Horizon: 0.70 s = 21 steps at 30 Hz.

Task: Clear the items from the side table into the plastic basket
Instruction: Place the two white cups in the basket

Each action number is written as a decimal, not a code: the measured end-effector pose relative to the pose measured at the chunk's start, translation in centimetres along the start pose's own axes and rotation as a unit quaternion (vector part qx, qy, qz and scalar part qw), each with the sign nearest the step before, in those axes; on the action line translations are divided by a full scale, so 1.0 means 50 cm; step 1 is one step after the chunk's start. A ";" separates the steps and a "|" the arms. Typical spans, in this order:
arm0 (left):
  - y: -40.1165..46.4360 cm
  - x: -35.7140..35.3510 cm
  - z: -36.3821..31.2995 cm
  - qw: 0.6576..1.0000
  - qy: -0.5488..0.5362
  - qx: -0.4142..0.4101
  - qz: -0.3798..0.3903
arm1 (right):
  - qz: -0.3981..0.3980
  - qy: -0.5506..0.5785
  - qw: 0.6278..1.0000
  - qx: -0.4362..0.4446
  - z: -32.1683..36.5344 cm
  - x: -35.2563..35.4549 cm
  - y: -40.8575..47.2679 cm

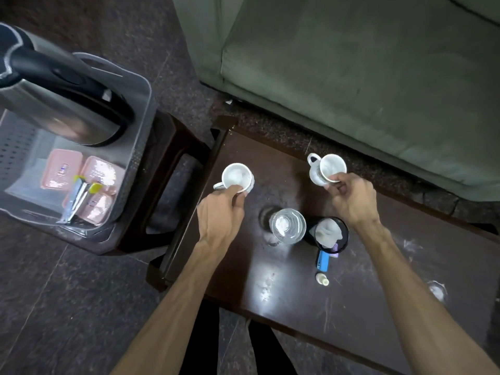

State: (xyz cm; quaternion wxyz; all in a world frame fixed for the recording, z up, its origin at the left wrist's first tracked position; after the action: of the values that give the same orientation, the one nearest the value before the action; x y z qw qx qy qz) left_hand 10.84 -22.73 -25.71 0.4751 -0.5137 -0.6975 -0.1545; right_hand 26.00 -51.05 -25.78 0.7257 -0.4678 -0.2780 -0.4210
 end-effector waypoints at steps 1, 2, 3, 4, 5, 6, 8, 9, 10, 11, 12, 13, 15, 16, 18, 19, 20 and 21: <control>-0.001 0.027 0.003 1.000 -0.011 0.001 -0.022 | -0.007 0.000 1.000 0.025 0.048 0.005 -0.003; -0.002 0.054 0.009 0.999 -0.025 0.005 -0.043 | -0.012 0.000 0.999 0.049 0.099 0.008 -0.007; -0.003 0.081 0.018 0.997 -0.040 0.009 -0.062 | -0.014 0.002 0.997 0.071 0.151 0.007 -0.012; -0.005 0.108 0.028 0.995 -0.054 0.012 -0.078 | -0.013 0.008 0.996 0.093 0.203 0.003 -0.019; -0.006 0.136 0.041 0.994 -0.064 0.015 -0.093 | -0.010 0.015 0.993 0.113 0.255 -0.005 -0.025; -0.009 0.165 0.055 0.992 -0.071 0.018 -0.106 | -0.006 0.023 0.991 0.134 0.306 -0.015 -0.033; -0.014 0.227 0.093 0.988 -0.078 0.031 -0.130 | 0.003 0.034 0.984 0.175 0.409 -0.042 -0.048; -0.017 0.258 0.115 0.986 -0.080 0.039 -0.143 | 0.009 0.035 0.980 0.194 0.459 -0.057 -0.057; -0.021 0.290 0.138 0.983 -0.083 0.047 -0.157 | 0.014 0.034 0.977 0.212 0.507 -0.073 -0.065; -0.027 0.322 0.163 0.980 -0.086 0.054 -0.173 | 0.020 0.035 0.972 0.230 0.554 -0.089 -0.073; -0.033 0.355 0.191 0.975 -0.087 0.064 -0.192 | 0.027 0.038 0.968 0.247 0.601 -0.106 -0.081; -0.040 0.388 0.221 0.971 -0.086 0.074 -0.210 | 0.034 0.040 0.963 0.264 0.647 -0.123 -0.089; -0.053 0.448 0.279 0.964 -0.075 0.084 -0.240 | 0.042 0.037 0.954 0.294 0.735 -0.157 -0.105; -0.059 0.475 0.310 0.961 -0.065 0.086 -0.253 | 0.048 0.031 0.950 0.308 0.776 -0.175 -0.112; -0.066 0.522 0.377 0.956 -0.048 0.102 -0.271 | 0.068 0.019 0.940 0.333 0.851 -0.215 -0.125; -0.068 0.541 0.411 0.954 -0.039 0.114 -0.273 | 0.082 0.011 0.936 0.342 0.886 -0.238 -0.130; -0.069 0.559 0.444 0.953 -0.030 0.123 -0.276 | 0.095 0.001 0.933 0.347 0.918 -0.261 -0.136; -0.071 0.575 0.475 0.951 -0.021 0.127 -0.280 | 0.109 -0.011 0.930 0.352 0.950 -0.286 -0.142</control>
State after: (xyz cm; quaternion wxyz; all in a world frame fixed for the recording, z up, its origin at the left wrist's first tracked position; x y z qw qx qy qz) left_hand -4.79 8.86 -13.00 0.4599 -0.2364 -0.8367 -0.1805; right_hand 12.35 -4.12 -14.67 0.8818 -0.2148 -0.3639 -0.2094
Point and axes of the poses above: each hand's wrist, its own y-axis towards the middle knuckle, its own x-axis out of the back of the hand, z = x × y, the point moved 9 cm from there along y, towards the middle knuckle, and after that the axes turned 10 degrees about z, right-handed, at the moved point
